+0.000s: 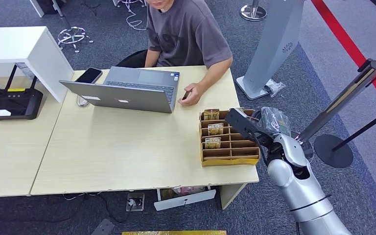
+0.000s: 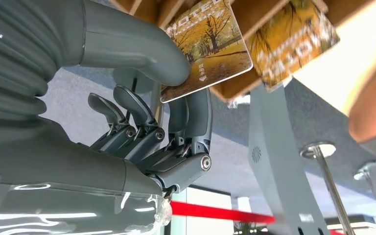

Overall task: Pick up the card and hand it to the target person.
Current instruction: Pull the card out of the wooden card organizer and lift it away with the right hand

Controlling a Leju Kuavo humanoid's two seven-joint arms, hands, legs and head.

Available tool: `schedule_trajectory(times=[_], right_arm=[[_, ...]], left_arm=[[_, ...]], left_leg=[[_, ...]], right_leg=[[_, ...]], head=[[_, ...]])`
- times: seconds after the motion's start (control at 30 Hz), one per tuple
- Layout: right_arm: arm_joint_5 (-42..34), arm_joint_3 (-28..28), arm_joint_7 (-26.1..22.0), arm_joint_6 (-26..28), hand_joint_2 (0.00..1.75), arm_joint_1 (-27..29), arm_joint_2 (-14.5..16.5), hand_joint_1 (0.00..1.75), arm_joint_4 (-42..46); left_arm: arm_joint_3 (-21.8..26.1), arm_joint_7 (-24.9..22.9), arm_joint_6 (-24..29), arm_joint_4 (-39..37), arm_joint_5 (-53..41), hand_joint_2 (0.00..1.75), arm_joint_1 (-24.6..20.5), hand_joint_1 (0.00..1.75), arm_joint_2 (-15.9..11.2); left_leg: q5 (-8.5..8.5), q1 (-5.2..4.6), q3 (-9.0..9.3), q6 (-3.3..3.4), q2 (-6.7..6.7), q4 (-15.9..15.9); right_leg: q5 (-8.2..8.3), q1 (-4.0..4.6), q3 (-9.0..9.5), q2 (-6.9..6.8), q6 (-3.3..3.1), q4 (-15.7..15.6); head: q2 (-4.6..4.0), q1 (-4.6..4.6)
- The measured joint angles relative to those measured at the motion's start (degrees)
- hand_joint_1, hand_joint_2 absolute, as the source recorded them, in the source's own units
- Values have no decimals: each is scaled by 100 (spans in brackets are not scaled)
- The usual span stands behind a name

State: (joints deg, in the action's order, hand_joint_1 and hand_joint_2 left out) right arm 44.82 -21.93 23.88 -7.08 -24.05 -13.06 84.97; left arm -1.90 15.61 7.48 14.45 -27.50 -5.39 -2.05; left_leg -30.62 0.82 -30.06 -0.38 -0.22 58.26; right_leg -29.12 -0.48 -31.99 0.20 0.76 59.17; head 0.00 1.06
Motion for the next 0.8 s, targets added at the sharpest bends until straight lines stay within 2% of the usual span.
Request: schedule_trajectory(times=[0.37,0.5,0.63,0.8], right_arm=[[-171,276,115,12,175,-121,-211,161,683],[-181,400,109,266,175,-276,-205,162,801],[-179,522,70,454,175,-435,-185,173,810],[-98,650,-92,730,175,-554,-104,166,794]], left_arm=[[-17,3,8,0,66,0,26,0,-9],[-69,-15,0,0,68,0,21,0,-8],[-139,-33,-4,0,68,0,10,0,-4],[-240,-51,-27,0,62,0,-18,0,4]], left_leg=[[0,0,-1,0,-1,0],[0,0,-2,0,-1,0],[0,0,-2,0,-1,0],[0,0,-4,0,-2,0]], right_leg=[[0,0,0,-1,0,1],[0,0,0,-1,0,0],[0,0,1,-1,0,0],[0,0,-1,-2,0,1]], head=[[0,0],[0,0],[0,2],[0,0]])
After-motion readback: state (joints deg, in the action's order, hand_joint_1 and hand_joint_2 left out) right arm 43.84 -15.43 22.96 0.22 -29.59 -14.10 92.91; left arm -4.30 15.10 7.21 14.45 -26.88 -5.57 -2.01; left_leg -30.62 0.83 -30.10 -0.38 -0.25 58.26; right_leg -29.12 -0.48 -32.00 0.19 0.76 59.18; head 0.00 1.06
